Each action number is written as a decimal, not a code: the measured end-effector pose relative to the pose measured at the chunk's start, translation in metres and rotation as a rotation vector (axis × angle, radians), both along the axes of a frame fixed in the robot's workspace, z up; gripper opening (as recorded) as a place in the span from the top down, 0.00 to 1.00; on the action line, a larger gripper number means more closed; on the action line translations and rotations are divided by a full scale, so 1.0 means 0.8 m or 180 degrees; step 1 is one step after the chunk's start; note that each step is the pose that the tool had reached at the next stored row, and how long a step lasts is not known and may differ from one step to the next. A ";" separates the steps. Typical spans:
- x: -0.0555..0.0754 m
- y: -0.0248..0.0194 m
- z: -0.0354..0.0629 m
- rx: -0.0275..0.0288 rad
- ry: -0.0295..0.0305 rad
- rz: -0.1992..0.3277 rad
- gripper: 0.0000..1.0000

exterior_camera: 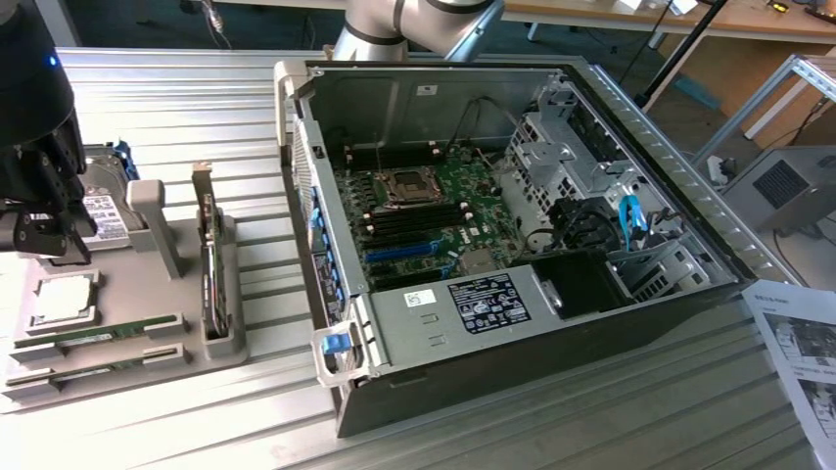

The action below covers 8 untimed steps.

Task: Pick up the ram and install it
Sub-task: 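Pick up the ram and move it above insertion slot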

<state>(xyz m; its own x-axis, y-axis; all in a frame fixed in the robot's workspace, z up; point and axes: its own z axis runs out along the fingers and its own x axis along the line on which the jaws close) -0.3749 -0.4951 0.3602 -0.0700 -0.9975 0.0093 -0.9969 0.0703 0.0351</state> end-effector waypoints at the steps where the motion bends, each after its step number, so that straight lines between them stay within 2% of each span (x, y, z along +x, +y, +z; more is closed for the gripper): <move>1: 0.000 -0.0011 0.000 -0.0002 0.0000 0.0000 0.69; 8: 0.000 -0.0088 -0.004 -0.0009 0.0000 -0.0001 0.69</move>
